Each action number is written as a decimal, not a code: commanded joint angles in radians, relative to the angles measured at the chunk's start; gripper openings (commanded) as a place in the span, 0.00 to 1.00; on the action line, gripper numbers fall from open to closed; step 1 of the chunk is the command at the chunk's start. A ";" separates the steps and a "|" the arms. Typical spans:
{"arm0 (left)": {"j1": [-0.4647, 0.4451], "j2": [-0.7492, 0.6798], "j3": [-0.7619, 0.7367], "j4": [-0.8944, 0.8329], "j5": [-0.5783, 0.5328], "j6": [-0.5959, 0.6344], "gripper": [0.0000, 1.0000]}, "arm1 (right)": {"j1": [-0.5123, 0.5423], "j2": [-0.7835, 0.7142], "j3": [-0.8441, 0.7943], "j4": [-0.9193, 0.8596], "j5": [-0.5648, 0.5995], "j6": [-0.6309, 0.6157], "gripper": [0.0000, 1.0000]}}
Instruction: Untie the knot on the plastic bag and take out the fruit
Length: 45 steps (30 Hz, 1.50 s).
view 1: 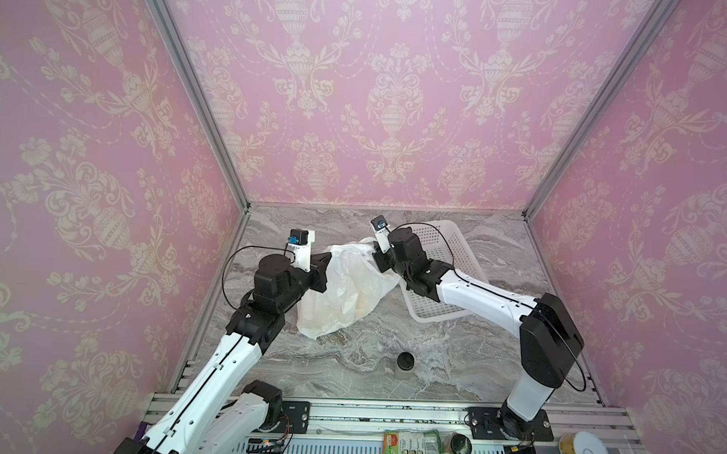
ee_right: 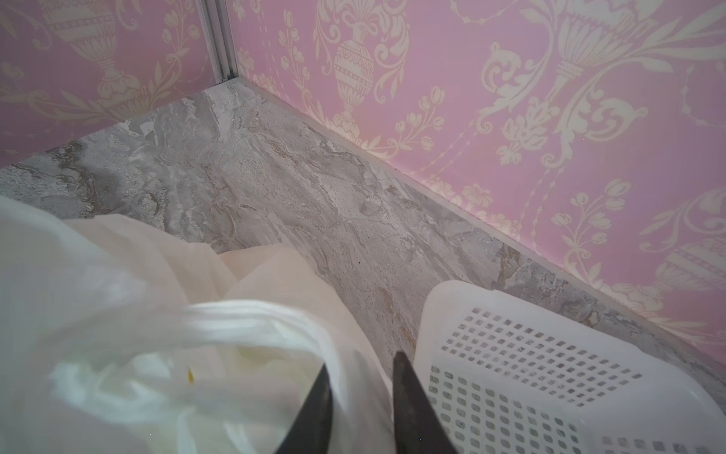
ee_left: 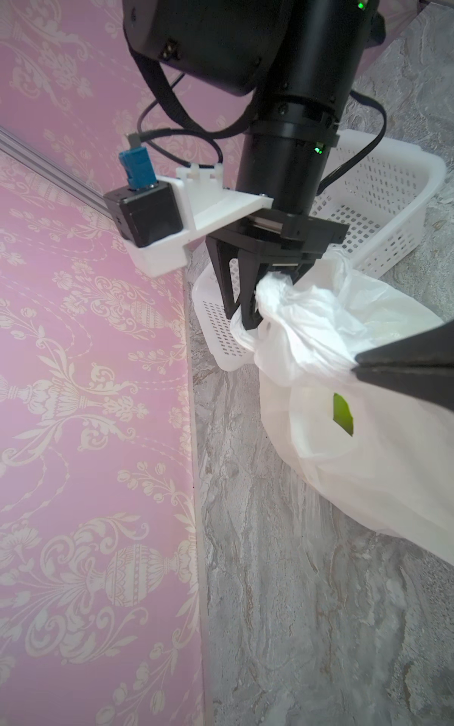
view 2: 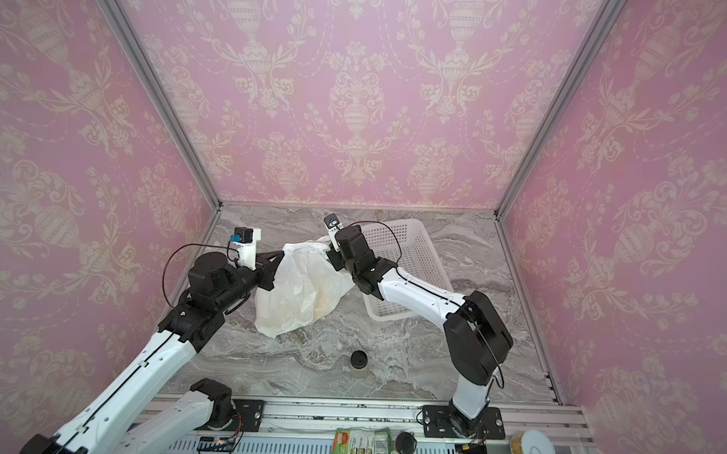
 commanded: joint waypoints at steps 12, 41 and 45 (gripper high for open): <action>0.040 0.079 0.083 0.051 -0.179 -0.031 0.00 | -0.084 -0.209 -0.214 0.085 0.027 0.241 0.00; 0.113 0.187 0.210 -0.066 -0.169 -0.177 0.84 | -0.021 -0.022 0.020 0.143 0.029 0.562 0.00; 0.082 0.158 0.137 0.014 -0.145 -0.209 0.85 | 0.006 -0.051 -0.049 0.192 0.038 0.567 0.00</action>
